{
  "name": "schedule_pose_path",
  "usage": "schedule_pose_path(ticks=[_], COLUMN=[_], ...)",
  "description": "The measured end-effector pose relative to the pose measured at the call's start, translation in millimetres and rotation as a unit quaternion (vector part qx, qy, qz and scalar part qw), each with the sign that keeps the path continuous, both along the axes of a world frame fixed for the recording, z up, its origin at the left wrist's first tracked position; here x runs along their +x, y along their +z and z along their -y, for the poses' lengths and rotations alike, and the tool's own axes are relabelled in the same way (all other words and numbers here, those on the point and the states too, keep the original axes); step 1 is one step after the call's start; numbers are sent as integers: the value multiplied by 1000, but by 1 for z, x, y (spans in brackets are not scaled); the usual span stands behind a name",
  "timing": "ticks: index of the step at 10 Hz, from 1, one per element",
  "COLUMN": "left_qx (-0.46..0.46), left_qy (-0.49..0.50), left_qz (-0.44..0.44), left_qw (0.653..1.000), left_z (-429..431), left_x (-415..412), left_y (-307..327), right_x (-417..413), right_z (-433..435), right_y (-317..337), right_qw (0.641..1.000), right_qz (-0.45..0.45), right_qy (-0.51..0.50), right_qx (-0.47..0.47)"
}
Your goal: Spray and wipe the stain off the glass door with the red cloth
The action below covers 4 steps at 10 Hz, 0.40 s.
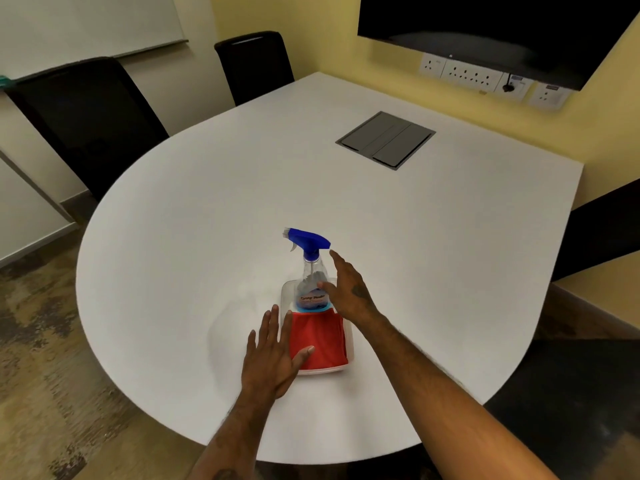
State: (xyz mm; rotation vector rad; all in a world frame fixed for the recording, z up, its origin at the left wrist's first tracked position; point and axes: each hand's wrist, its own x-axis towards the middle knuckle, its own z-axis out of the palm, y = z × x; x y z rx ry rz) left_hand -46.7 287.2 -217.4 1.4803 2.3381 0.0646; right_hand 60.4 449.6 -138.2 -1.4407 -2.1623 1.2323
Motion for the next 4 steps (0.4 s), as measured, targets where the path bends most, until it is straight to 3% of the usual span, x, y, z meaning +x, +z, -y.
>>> schedule_pose_path(ticks=[4], left_qx=[20], left_qy=[-6], left_qz=[-108], left_qw=[994], left_z=[78], left_x=[-5], left_y=[70], right_x=[65], right_z=[108], right_y=[25], right_qw=[974], right_qz=[149], right_qy=[85], right_qx=[150])
